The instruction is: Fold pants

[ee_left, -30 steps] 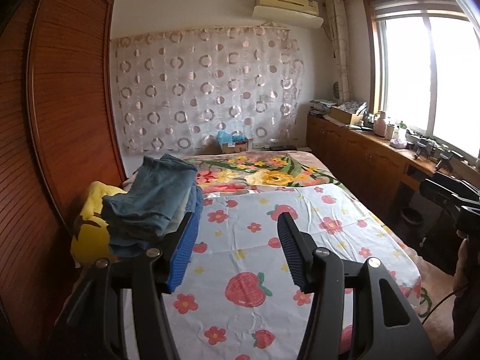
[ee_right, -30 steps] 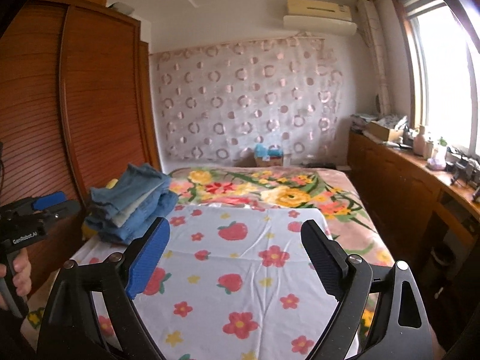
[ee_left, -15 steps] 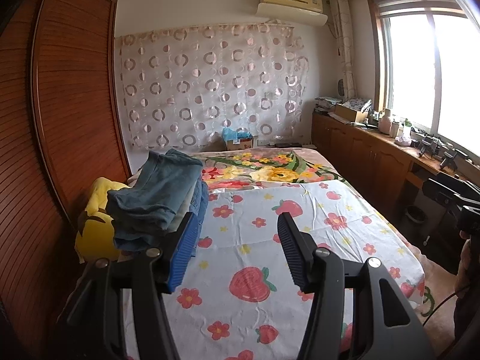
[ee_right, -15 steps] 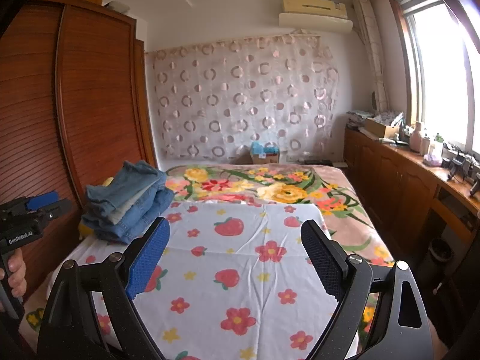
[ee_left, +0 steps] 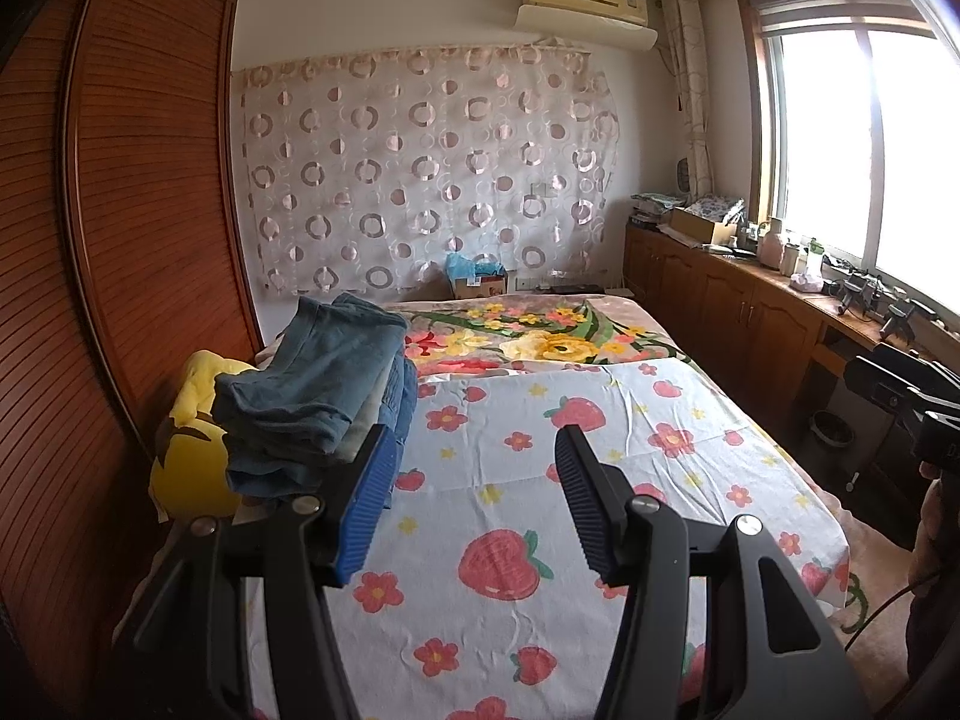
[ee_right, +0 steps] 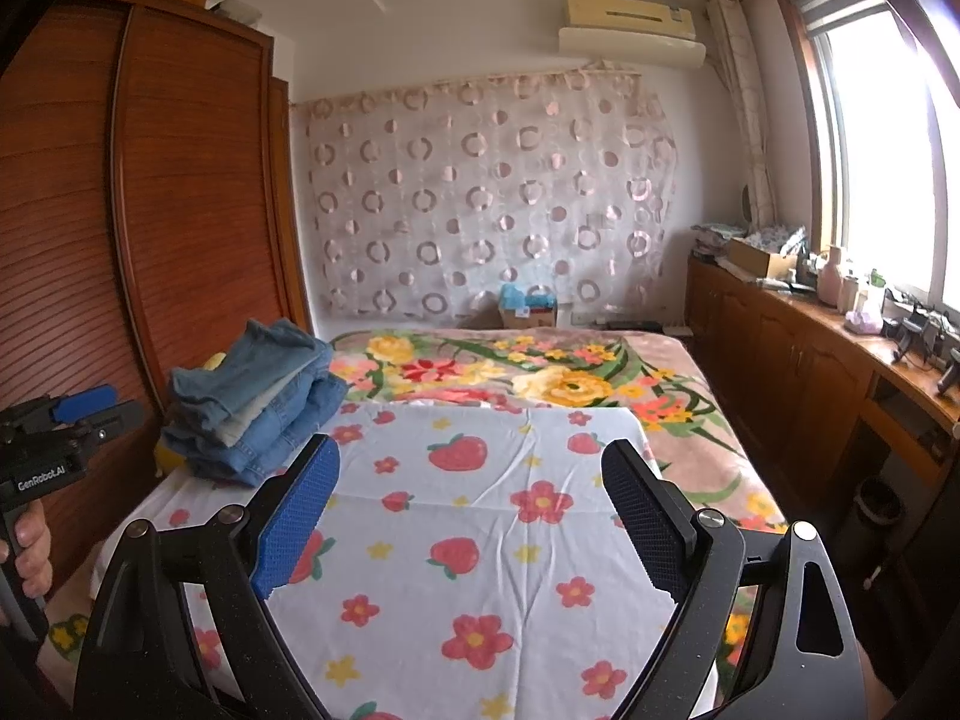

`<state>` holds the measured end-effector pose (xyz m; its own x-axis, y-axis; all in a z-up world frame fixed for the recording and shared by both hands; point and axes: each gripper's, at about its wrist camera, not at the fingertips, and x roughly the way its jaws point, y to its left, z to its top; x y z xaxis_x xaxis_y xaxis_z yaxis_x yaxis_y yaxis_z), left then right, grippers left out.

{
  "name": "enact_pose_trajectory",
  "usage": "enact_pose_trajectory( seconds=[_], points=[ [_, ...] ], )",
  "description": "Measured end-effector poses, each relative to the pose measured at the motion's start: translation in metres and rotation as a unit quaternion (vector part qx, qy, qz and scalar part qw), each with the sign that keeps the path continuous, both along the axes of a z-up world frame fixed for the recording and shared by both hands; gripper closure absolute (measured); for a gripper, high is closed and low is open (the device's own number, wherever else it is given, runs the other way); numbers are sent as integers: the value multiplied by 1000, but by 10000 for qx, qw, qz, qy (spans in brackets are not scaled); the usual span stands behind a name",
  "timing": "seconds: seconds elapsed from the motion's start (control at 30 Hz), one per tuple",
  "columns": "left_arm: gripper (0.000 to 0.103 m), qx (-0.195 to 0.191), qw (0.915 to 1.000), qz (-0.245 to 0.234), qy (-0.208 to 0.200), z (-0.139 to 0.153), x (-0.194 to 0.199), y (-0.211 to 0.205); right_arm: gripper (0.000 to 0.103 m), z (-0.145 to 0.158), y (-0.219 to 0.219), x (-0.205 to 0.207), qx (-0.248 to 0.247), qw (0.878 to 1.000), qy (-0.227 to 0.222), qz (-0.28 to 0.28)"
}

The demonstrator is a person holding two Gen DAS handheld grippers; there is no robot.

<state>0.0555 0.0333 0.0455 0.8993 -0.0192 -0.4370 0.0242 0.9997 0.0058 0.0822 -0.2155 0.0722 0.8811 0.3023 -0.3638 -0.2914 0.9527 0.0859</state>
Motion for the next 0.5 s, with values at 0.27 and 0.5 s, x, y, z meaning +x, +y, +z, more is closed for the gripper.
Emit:
enact_pose_trajectory(
  seconds=[0.27, 0.5],
  points=[
    [48, 12, 10000, 7, -13, -3, -1, 2, 12, -1, -1, -1, -5, 10000, -9, -10],
    [48, 5, 10000, -4, -16, -2, -1, 2, 12, -1, -3, -2, -13, 10000, -7, -11]
  ],
)
